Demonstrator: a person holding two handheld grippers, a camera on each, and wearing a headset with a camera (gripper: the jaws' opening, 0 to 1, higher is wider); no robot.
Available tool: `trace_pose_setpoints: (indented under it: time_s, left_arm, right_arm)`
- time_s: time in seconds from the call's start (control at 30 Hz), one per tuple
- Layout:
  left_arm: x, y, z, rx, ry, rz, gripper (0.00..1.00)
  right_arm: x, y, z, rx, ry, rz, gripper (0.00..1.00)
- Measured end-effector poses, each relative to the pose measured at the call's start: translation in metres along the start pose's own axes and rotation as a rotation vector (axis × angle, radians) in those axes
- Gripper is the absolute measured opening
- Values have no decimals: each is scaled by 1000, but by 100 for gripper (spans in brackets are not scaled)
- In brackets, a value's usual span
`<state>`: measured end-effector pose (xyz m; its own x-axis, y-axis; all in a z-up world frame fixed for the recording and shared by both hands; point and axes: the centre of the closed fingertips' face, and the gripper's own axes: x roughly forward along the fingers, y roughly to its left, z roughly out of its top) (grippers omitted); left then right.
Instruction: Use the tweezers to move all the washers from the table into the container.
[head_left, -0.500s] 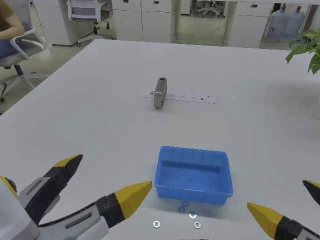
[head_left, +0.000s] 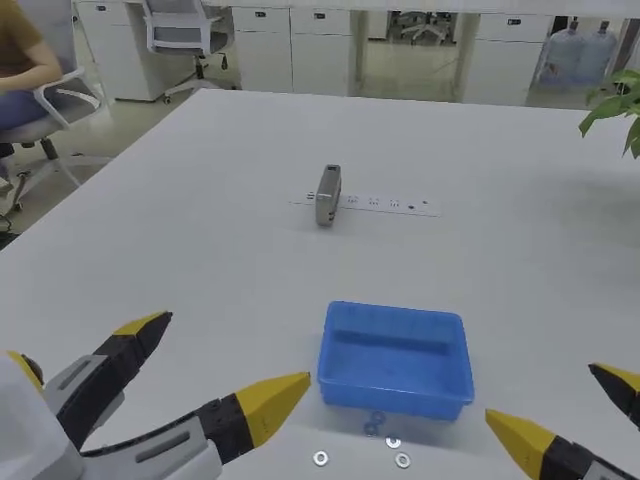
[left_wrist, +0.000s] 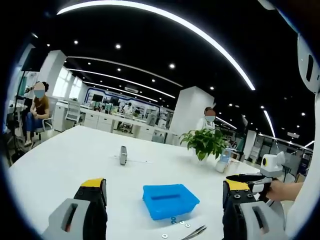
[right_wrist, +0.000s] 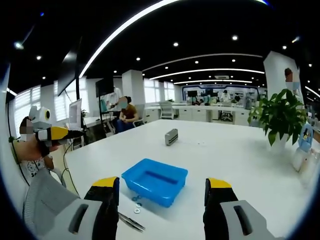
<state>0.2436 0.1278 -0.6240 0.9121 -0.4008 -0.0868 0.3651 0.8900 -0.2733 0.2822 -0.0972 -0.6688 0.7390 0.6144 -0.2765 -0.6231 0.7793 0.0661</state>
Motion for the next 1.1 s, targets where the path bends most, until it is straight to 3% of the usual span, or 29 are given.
trace_pose_setpoints:
  time_s: [0.53,0.87,1.1]
  left_arm:
    - [-6,11,-5,-1,5,31,99]
    - [-1,5,-8,8,15,20,99]
    - [-3,9,-12,1,21,20,99]
  right_arm:
    - [-5,-11,-4,-12,2,-19,67]
    - [-6,-15,-6,-4,-2,-25,65]
    - [-5,-16,-6,7,-1,-19,63]
